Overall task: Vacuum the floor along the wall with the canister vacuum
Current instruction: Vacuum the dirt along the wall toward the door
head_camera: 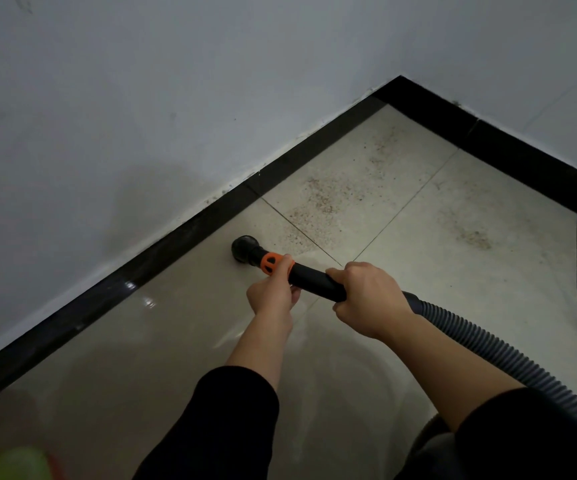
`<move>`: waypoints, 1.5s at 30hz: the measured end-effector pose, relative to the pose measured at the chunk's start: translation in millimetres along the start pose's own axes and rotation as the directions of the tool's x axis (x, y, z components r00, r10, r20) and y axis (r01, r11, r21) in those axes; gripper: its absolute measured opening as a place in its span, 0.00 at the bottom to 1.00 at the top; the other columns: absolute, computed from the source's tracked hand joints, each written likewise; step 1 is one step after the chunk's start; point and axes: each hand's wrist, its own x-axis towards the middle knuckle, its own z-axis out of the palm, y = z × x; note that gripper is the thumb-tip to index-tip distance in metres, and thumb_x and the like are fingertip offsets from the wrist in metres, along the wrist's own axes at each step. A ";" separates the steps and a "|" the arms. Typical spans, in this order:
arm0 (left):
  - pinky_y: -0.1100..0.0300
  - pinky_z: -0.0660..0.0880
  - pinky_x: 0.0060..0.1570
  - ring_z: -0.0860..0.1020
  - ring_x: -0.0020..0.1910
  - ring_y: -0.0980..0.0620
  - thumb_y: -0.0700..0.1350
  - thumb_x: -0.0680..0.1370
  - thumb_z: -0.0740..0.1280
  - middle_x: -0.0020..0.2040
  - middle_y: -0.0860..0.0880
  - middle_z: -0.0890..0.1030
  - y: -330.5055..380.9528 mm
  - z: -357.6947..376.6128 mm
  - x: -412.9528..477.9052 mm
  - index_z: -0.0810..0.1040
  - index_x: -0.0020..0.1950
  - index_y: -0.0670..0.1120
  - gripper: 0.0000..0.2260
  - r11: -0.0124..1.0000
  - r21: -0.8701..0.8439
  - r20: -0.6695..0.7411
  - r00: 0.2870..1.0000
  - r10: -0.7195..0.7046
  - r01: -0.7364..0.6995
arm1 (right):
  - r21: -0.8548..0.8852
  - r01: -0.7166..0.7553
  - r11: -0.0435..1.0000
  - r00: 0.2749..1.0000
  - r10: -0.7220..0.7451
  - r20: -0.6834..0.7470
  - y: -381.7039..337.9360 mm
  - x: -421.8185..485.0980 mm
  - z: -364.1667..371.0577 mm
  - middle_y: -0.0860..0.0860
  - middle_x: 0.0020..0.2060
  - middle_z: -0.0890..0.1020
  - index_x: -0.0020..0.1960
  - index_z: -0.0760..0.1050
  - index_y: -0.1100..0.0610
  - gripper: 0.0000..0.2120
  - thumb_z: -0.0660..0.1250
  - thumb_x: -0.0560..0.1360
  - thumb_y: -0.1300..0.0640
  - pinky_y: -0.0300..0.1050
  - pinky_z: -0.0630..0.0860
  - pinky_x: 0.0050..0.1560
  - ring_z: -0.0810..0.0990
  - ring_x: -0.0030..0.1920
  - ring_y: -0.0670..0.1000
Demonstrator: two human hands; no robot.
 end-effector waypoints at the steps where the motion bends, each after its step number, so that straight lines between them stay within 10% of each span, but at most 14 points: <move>1: 0.61 0.80 0.37 0.83 0.43 0.49 0.47 0.72 0.76 0.46 0.41 0.83 -0.8 1.5 0.4 0.76 0.46 0.40 0.13 1.000 0.004 0.009 1.000 0.002 -0.002 | 0.002 -0.007 1.000 1.000 0.007 -0.004 1.1 -0.8 -0.8 0.48 0.36 0.67 0.55 0.75 0.53 0.13 0.63 0.71 0.60 0.44 0.66 0.39 0.69 0.42 0.52; 45: 0.64 0.79 0.34 0.83 0.41 0.51 0.50 0.74 0.74 0.45 0.40 0.83 -54.6 64.5 -16.1 0.78 0.50 0.38 0.16 0.982 0.182 0.295 0.955 -0.010 -0.046 | -0.013 -0.211 0.977 0.977 0.210 -0.025 69.7 -47.1 -15.3 0.47 0.31 0.65 0.47 0.71 0.53 0.07 0.63 0.70 0.60 0.43 0.60 0.31 0.68 0.38 0.53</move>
